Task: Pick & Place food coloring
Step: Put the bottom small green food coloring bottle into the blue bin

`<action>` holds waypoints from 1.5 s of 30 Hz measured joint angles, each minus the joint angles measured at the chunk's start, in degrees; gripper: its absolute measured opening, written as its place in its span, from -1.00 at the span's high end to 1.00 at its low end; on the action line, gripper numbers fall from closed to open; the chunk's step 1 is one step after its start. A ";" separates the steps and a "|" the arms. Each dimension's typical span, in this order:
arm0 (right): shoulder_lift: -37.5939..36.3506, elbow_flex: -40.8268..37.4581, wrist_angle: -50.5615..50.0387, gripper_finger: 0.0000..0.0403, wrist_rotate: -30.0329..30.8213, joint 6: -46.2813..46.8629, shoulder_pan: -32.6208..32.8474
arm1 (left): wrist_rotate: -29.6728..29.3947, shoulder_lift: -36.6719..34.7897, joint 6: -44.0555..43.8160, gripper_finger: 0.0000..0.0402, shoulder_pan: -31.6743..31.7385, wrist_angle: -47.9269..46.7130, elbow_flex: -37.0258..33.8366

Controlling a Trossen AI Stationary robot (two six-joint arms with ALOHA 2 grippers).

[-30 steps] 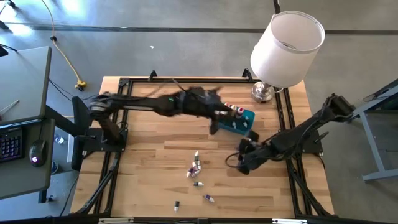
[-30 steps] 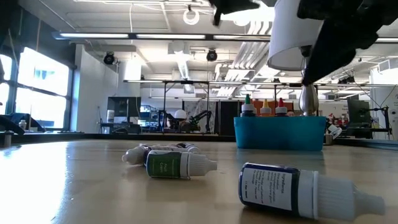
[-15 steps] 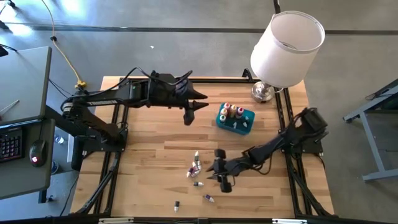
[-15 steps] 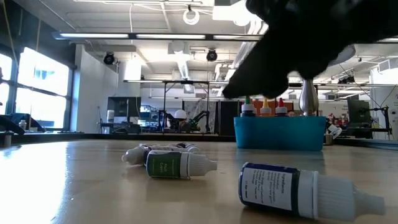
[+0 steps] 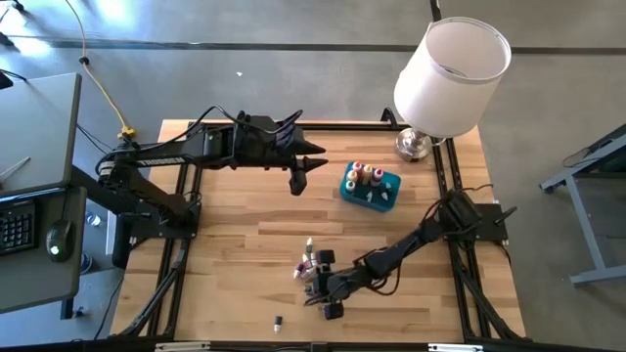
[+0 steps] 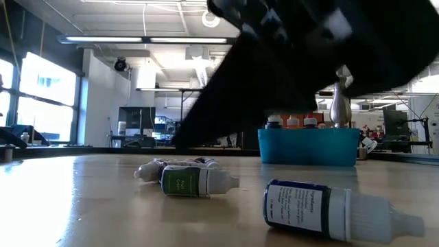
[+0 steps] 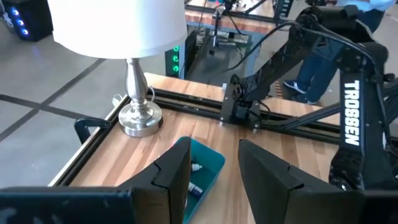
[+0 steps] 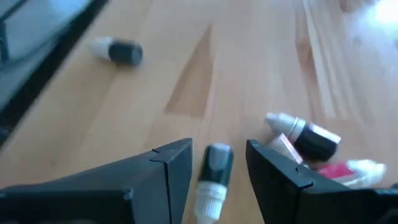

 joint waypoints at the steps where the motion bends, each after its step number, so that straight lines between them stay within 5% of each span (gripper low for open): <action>1: 0.46 0.00 -0.25 0.29 0.41 0.78 0.07 | -0.02 0.00 0.00 0.35 0.00 -0.32 0.00; 13: 3.15 0.24 -5.42 0.31 3.06 5.49 -0.25 | -0.42 0.00 0.00 0.35 0.00 -0.75 0.00; 20: 0.81 0.07 -8.80 0.61 1.67 0.09 -0.52 | -0.59 0.02 0.27 0.35 0.00 -0.70 0.00; 28: -14.70 -0.06 -31.49 0.62 11.21 -4.23 -2.64 | -0.59 -0.65 0.51 0.35 0.07 1.13 0.00; 35: -31.39 -0.98 -63.14 0.53 29.93 14.01 -5.66 | -1.99 -1.41 0.70 0.35 0.07 1.35 0.00; 42: -42.32 -15.88 -61.06 0.77 29.89 22.38 -14.23 | -5.02 -1.86 3.86 0.35 0.09 1.01 0.00; 45: -45.54 -22.91 -53.32 0.86 22.98 19.74 -18.16 | -5.07 -1.84 3.83 0.35 0.07 0.93 0.00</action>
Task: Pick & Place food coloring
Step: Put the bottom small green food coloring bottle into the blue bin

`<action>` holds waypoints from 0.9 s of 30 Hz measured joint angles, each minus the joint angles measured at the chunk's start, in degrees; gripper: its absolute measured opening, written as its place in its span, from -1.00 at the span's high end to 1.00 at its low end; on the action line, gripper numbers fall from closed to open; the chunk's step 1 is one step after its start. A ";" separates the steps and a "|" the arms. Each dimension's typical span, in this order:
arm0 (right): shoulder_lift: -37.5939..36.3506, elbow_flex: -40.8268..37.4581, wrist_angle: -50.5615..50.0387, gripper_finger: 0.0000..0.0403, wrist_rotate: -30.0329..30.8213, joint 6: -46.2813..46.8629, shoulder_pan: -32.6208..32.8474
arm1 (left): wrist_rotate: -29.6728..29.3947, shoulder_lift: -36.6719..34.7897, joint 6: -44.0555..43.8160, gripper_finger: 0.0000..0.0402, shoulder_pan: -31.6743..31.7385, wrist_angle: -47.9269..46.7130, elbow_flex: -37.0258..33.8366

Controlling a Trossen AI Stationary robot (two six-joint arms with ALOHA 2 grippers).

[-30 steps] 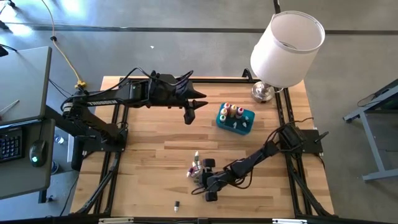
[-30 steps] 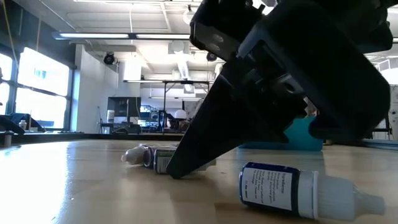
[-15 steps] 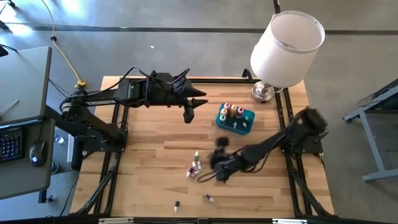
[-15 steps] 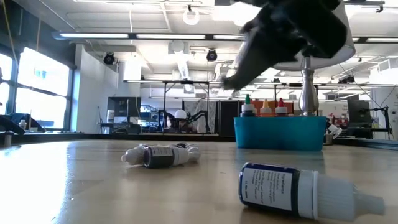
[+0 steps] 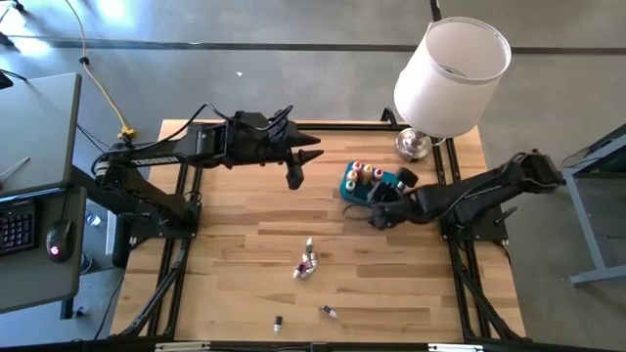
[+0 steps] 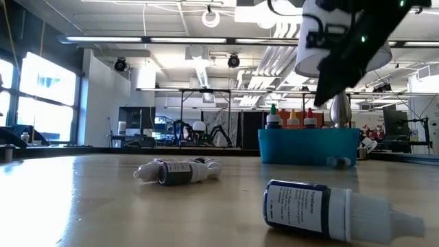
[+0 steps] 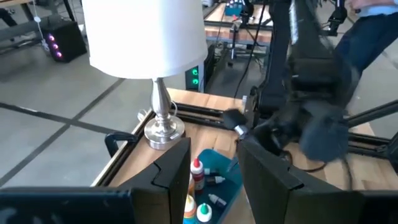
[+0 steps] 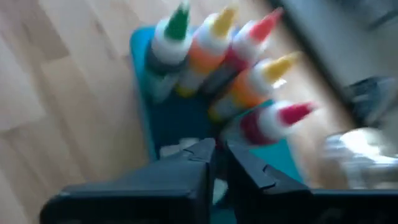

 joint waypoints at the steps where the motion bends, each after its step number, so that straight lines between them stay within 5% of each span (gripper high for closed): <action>1: -0.96 -1.98 3.48 0.88 -3.32 -1.85 -0.73 | 0.00 0.00 0.00 0.35 0.00 -0.10 0.00; 7: -4.81 -8.65 20.80 0.83 -20.22 -16.80 0.24 | 0.00 0.00 -0.04 0.35 0.00 -2.23 0.00; 12: -6.26 -8.67 22.08 0.62 -21.08 -22.19 3.42 | 0.02 0.00 -0.04 0.35 0.00 -3.07 0.00; 19: -6.20 -8.67 14.10 0.32 -28.47 -17.22 8.75 | 0.04 0.00 -0.09 0.35 0.00 -4.80 0.00; 27: -6.18 -11.63 9.73 0.26 -26.43 -15.18 10.25 | 0.14 0.02 -0.11 0.35 0.00 -4.68 0.00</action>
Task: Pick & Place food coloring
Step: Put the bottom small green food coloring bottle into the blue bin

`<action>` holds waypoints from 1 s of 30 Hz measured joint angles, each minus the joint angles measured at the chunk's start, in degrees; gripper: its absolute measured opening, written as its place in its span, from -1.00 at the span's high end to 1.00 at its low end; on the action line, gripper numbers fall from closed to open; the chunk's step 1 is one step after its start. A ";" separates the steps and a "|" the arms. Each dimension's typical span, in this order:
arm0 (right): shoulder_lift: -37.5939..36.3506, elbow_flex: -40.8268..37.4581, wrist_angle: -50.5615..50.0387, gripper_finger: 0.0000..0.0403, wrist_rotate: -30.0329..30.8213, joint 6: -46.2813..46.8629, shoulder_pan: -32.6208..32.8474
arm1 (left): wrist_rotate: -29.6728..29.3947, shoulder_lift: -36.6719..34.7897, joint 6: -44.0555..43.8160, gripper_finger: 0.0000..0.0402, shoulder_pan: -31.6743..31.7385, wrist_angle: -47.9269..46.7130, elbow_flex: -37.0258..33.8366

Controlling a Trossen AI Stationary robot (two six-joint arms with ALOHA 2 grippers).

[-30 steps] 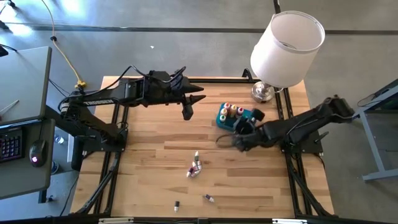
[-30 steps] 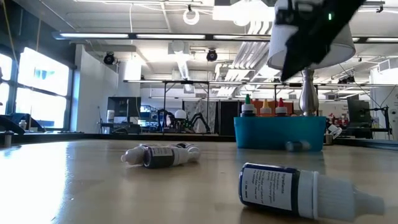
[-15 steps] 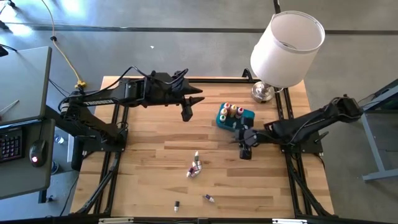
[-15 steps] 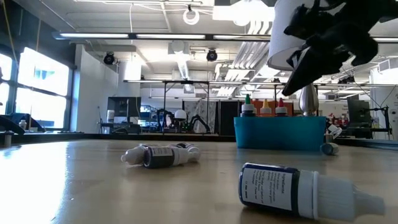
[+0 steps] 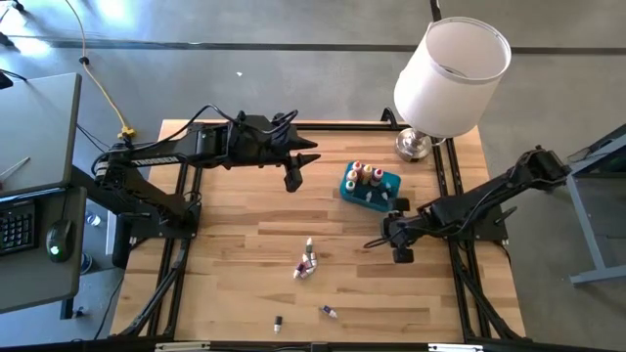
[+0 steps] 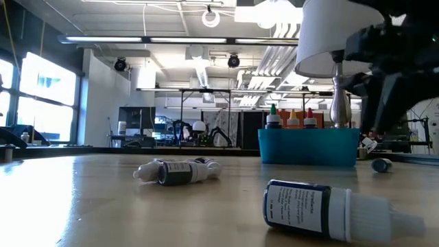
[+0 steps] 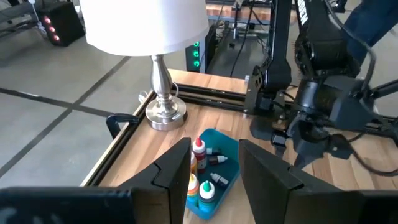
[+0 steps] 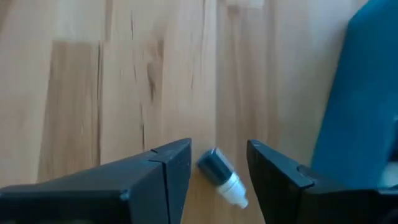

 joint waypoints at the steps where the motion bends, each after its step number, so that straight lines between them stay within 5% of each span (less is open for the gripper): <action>1: 0.00 -0.86 0.01 0.26 -0.89 0.02 0.00 | 0.04 0.00 0.00 0.35 0.00 0.00 0.00; 21: -0.09 -12.72 12.49 0.27 -4.78 -2.01 -3.58 | -0.01 0.00 -0.02 0.35 0.00 0.09 0.00; 30: 0.02 -12.85 14.28 0.60 -4.79 2.56 -3.61 | -0.03 0.00 -0.04 0.35 0.00 0.09 0.00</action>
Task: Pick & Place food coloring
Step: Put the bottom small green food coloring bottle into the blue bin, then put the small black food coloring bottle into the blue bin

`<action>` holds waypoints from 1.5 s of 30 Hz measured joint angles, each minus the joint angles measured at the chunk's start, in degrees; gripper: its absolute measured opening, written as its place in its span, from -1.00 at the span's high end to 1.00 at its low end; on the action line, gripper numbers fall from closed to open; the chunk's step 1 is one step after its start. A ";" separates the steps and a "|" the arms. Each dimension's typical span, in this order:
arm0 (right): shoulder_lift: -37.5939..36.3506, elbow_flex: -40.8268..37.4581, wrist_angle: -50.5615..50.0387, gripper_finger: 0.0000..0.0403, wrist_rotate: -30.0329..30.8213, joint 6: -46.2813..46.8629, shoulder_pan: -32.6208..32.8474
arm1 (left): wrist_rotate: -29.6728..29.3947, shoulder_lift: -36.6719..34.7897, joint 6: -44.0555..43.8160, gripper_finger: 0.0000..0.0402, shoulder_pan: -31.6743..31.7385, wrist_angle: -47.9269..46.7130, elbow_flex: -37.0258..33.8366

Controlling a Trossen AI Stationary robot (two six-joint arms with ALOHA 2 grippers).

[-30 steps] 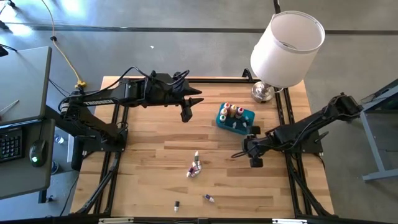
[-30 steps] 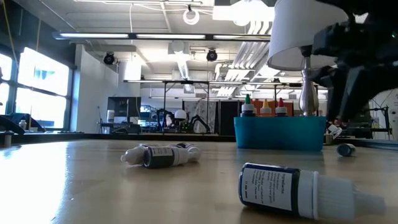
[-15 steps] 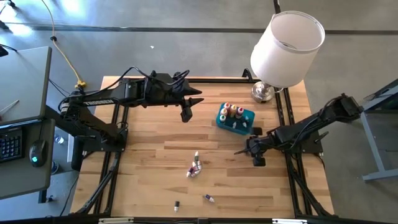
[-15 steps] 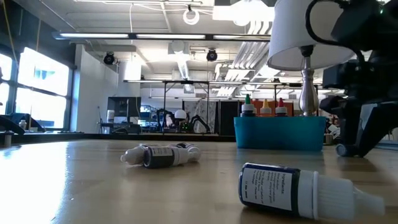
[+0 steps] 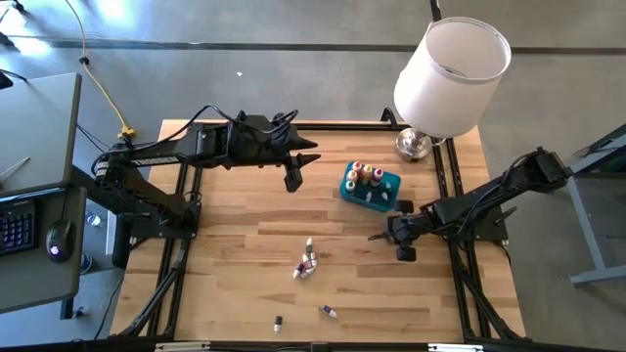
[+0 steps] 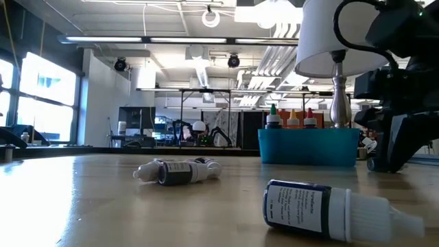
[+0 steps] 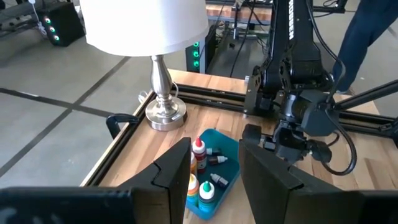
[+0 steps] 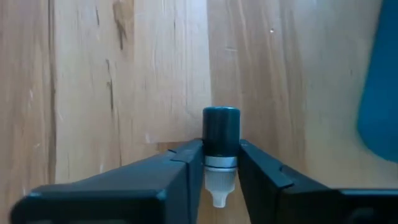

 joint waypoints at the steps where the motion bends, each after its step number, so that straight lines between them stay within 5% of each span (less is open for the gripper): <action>1: 0.00 0.03 0.68 0.65 -0.27 0.40 0.00 | 0.00 0.00 0.00 0.35 0.00 -0.01 0.00; 5: 0.00 3.66 2.81 0.68 0.08 0.07 0.04 | -0.11 0.00 0.00 0.35 0.00 0.01 0.00; 12: -0.03 15.81 -0.16 0.60 19.41 -13.98 -2.29 | -0.11 0.00 -0.03 0.35 0.00 0.04 0.00; 15: -0.07 18.70 -4.50 0.61 23.01 -14.55 -6.75 | 0.84 0.00 -0.83 0.35 0.00 -0.06 0.00; 22: -0.05 15.51 -7.60 0.63 19.35 -10.27 -17.95 | 7.85 0.00 -1.46 0.35 -0.02 -2.58 0.00; 30: -0.04 10.71 -7.02 0.50 13.56 -10.23 -22.47 | 8.23 0.00 -3.34 0.35 -2.24 -13.48 -2.99; 39: -0.04 9.82 -3.48 0.51 13.84 -10.94 -22.90 | 3.78 0.00 -16.57 0.35 -16.84 -13.36 -15.21; 45: -0.04 9.86 4.17 0.45 13.38 -14.09 -21.60 | 0.44 0.04 -19.82 0.35 -28.32 0.00 -28.05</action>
